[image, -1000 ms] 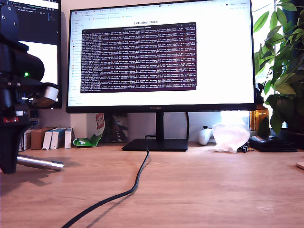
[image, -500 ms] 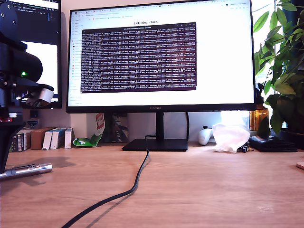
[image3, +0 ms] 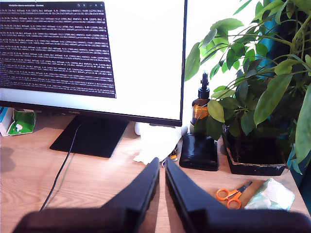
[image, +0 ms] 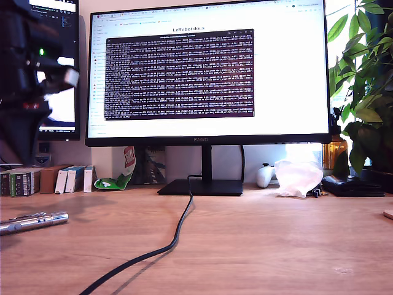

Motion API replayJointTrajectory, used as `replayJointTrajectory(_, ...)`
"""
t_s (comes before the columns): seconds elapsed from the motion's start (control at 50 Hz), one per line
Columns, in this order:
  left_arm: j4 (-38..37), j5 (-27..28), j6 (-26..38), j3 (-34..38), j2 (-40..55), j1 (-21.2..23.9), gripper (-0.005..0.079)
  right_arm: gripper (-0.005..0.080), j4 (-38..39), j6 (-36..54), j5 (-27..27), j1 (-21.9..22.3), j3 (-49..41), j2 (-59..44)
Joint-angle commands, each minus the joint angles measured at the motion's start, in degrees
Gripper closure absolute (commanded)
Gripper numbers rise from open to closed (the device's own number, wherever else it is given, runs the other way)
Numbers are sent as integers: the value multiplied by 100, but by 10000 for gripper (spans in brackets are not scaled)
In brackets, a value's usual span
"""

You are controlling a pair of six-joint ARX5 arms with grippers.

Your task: Pick the metallic laser pointer with your right arm, pass it to your left arm, then place it down to the left side of the table

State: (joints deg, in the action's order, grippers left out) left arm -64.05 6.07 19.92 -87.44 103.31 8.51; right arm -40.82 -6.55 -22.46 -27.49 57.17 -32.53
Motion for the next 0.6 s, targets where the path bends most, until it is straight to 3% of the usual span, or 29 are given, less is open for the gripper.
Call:
replayJointTrajectory(0.0, 188, 146, -201, -138, -15, -28, 761, 765, 140, -188, 2, -31, -9, -68)
replayJointTrajectory(0.16, 739, 245, -472, -323, -42, -66, 761, 764, 306, -610, -66, -31, -9, -68)
replayJointTrajectory(0.34, 863, 254, -658, -293, -442, -291, 757, 755, 144, -525, -861, -24, -105, -66)
replayJointTrajectory(0.58, 1565, 249, -752, 452, -1530, -656, 756, 734, 170, -531, -1539, -24, -946, 240)
